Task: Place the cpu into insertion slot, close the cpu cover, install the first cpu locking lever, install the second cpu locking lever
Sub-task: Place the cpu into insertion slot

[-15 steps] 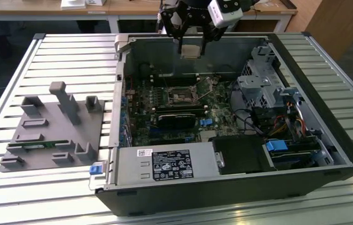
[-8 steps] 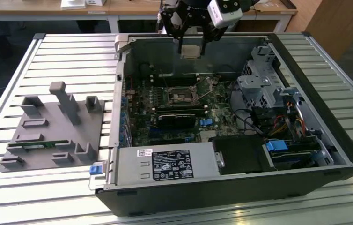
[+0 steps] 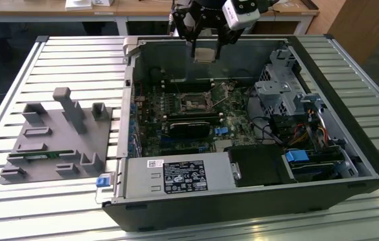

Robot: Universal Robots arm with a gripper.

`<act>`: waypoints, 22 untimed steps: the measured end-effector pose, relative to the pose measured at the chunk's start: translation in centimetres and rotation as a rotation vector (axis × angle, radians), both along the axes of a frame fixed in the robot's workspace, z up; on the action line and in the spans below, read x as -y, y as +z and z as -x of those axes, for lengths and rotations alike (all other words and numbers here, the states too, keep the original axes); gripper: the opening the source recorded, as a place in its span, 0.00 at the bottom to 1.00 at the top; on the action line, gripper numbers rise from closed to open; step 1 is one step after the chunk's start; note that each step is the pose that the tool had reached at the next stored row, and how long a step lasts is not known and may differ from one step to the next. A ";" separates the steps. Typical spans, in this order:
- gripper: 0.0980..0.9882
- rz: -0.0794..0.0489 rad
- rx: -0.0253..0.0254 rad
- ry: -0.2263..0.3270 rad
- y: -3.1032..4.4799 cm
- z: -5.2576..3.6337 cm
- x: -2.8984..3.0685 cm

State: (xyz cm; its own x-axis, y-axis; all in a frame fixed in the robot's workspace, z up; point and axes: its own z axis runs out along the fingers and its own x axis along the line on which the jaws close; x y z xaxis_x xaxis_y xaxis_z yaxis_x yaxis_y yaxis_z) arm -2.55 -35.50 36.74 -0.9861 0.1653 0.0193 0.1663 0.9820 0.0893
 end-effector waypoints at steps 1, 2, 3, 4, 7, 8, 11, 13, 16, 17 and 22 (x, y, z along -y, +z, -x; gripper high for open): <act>0.50 0.000 0.0000 -0.001 0.00 0.00 0.00; 0.50 0.000 0.0000 -0.002 0.00 0.00 0.00; 0.50 0.000 0.0000 -0.004 0.00 0.00 0.00; 0.50 0.000 0.0000 -0.005 0.00 0.00 0.00; 0.50 0.000 0.0000 -0.008 0.00 0.01 0.00; 0.50 0.000 0.0000 -0.010 0.00 0.01 0.00; 0.50 0.000 0.0000 -0.013 0.00 0.01 0.00; 0.50 0.000 0.0000 -0.015 0.00 0.01 0.00; 0.50 0.000 0.0000 -0.019 0.00 0.02 0.00; 0.50 0.000 0.0000 -0.020 0.00 0.02 0.00; 0.50 0.000 0.0000 -0.025 0.00 0.03 0.00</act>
State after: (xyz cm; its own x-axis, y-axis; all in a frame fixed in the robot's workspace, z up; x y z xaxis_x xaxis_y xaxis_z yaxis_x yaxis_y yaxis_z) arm -2.57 -35.49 36.74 -0.9816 0.1898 0.0193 0.1908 0.9776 0.0893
